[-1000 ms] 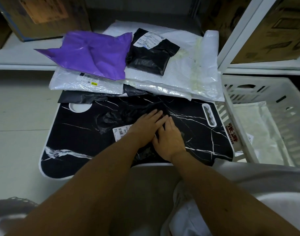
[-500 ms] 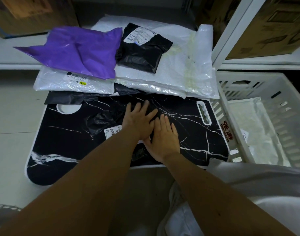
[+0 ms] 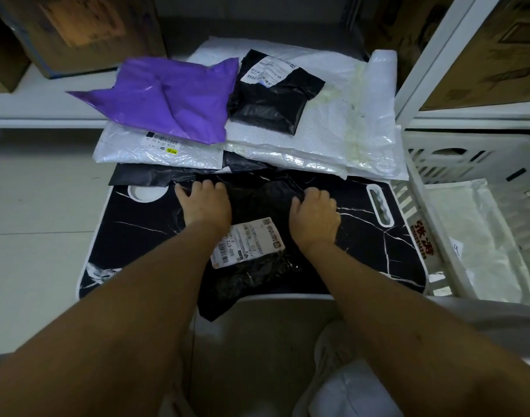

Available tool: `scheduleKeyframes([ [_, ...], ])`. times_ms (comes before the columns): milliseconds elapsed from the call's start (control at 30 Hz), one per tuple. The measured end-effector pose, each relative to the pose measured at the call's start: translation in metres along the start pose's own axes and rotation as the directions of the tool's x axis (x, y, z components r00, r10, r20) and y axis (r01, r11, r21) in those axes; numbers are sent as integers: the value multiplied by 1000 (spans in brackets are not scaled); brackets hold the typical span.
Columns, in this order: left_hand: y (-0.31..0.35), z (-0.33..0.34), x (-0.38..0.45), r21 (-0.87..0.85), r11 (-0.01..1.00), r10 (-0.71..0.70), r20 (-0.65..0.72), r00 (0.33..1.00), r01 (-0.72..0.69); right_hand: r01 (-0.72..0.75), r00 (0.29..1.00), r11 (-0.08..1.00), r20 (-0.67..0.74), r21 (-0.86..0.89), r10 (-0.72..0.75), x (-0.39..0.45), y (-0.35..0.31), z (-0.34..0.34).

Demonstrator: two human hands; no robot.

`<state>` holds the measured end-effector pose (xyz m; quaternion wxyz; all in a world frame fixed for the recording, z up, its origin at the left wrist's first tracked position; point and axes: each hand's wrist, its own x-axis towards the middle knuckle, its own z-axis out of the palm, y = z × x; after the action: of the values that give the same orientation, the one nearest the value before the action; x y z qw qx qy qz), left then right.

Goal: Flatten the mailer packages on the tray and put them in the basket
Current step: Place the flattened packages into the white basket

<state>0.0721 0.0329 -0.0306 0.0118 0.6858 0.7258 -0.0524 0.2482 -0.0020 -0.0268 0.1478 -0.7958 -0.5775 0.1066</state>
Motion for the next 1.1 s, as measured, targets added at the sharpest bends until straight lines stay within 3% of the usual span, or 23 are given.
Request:
scheduleKeyframes([
  [133, -11, 1, 5, 7, 999, -45, 46, 998, 45, -149, 978, 985, 159, 92, 133, 38, -17, -7],
  [267, -10, 4, 7, -3, 1000, -5, 58, 998, 6, -184, 944, 965, 306, 186, 121, 56, -27, -3],
  [367, -7, 7, 7, -6, 1000, 13, 81, 997, -13, -189, 958, 951, 260, 243, 124, 57, -31, 5],
  [467, -6, 7, 6, -51, 999, 18, 73, 997, -15, -262, 962, 883, 174, 389, 208, 56, -29, 9],
  [633, -10, -7, 17, -92, 996, 15, 51, 999, -11, -337, 939, 824, 94, 456, 332, 47, -21, 11],
  [733, -17, -17, 20, -127, 987, -94, 44, 995, 98, -307, 950, 885, 53, 351, 308, 43, -16, 2],
  [833, -26, -17, 16, -36, 983, -185, -124, 975, 182, -296, 955, 935, 28, 197, 297, 42, -6, -9],
  [967, -26, -15, 6, 76, 990, -104, -198, 975, 121, -396, 915, 913, -46, 95, 402, 30, 4, -13],
  [1033, -11, -17, -4, 93, 995, 47, -218, 975, -27, -261, 946, 965, -201, -6, 255, 14, 9, -9],
  [1100, 12, -13, -15, 20, 982, 191, -144, 971, -190, 27, 971, 995, -234, -100, -50, -3, 9, -5],
])
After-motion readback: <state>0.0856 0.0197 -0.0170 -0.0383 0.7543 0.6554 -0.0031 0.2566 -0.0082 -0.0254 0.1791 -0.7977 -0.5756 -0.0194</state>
